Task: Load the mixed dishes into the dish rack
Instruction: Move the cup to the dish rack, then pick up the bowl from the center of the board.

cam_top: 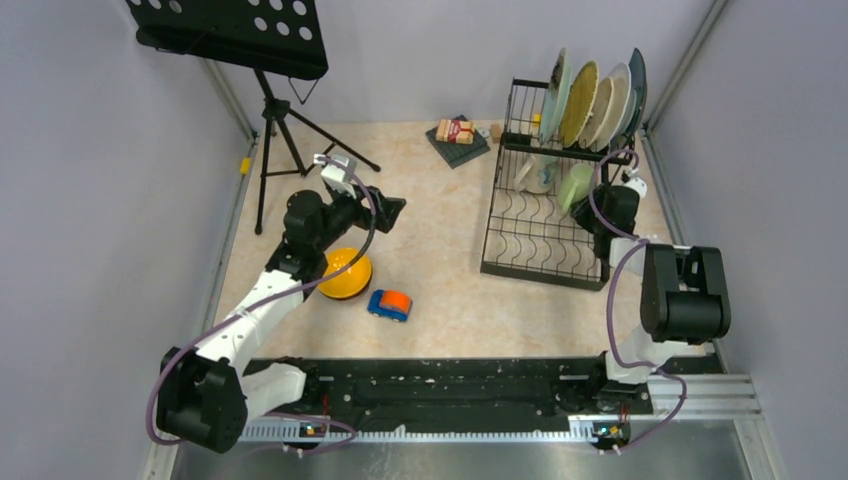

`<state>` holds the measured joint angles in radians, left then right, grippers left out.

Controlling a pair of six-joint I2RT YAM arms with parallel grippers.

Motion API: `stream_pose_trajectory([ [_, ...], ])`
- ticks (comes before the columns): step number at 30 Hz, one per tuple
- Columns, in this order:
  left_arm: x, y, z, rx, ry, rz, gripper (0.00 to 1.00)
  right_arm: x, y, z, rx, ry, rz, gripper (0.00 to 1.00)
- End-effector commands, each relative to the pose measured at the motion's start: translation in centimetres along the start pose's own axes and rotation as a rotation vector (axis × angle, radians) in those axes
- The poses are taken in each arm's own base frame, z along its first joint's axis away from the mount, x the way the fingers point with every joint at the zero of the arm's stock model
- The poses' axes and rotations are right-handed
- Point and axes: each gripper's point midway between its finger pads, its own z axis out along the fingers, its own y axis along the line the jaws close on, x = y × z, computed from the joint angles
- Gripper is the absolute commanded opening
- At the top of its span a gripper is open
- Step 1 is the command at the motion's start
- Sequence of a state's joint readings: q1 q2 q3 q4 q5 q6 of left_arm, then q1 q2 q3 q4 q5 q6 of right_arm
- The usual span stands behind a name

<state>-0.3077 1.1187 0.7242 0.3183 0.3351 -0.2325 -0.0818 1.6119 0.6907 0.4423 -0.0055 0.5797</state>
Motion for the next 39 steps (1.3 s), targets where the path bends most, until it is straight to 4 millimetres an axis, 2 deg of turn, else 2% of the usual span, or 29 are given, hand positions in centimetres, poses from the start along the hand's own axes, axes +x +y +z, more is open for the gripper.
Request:
stream_pose_trajectory([
  [1, -1.1, 0.2, -0.7, -0.029, -0.045, 0.025, 0.99, -3.1, 2.2, 1.0, -0.096, -0.099, 0.034, 0.32],
  [9, -1.4, 0.9, -1.3, -0.08, -0.053, 0.029, 0.99, -4.4, 2.4, 2.8, -0.097, -0.154, 0.058, 0.34],
  [12, -1.6, 3.0, -1.9, -0.219, -0.058, -0.032, 0.99, -5.1, 2.8, 3.3, -0.117, -0.182, 0.057, 0.34],
  [17, -1.2, 6.7, -4.2, -0.472, -0.064, -0.088, 0.99, -5.2, 2.6, 3.4, -0.11, -0.189, 0.046, 0.38],
  [20, -1.0, 8.1, -5.7, -0.579, -0.086, -0.121, 0.99, -4.4, 0.7, 4.0, 0.002, -0.125, 0.065, 0.39],
  [22, -0.4, 9.4, -6.8, -0.673, -0.087, -0.16, 0.99, -4.3, 0.5, 3.9, 0.019, -0.081, 0.078, 0.41],
  [28, 2.7, 12.0, -9.2, -0.852, 0.012, -0.273, 0.99, -3.9, 2.1, 0.9, -0.096, -0.104, 0.067, 0.46],
  [33, 5.4, 12.8, -10.6, -0.917, 0.065, -0.383, 0.97, -3.6, 2.4, -1.9, -0.115, -0.09, 0.033, 0.51],
  [39, 7.9, 13.7, -11.8, -0.946, 0.092, -0.504, 0.89, -3.1, 3.1, -5.9, -0.157, -0.078, 0.036, 0.53],
])
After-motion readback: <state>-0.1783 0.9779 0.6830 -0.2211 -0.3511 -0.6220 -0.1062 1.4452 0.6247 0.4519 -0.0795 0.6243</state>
